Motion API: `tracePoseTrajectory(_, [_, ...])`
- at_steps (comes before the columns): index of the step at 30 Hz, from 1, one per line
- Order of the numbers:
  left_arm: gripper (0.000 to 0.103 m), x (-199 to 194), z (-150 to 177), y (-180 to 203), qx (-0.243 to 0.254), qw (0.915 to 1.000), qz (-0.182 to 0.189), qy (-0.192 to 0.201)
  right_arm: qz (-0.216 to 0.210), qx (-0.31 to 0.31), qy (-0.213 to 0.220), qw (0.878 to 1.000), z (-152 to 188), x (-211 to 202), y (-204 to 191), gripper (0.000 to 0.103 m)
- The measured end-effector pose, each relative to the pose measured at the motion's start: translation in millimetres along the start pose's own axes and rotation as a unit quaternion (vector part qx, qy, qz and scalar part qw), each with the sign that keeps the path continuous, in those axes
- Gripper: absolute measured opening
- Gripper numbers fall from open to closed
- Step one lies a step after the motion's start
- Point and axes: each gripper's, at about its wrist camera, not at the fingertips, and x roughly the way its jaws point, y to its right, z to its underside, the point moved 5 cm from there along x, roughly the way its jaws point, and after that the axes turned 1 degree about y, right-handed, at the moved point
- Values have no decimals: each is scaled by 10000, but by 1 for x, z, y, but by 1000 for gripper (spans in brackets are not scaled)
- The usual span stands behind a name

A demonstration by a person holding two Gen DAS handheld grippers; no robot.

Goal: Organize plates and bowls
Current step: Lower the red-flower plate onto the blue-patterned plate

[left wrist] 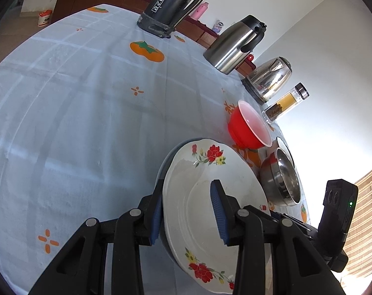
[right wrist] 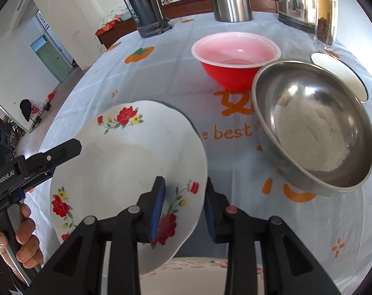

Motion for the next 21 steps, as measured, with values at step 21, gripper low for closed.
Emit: tracePoseTrajectory(21, [39, -8, 3, -6, -275, 9983, 476, -199, 164, -121, 5, 9998, -2, 4, -3, 36])
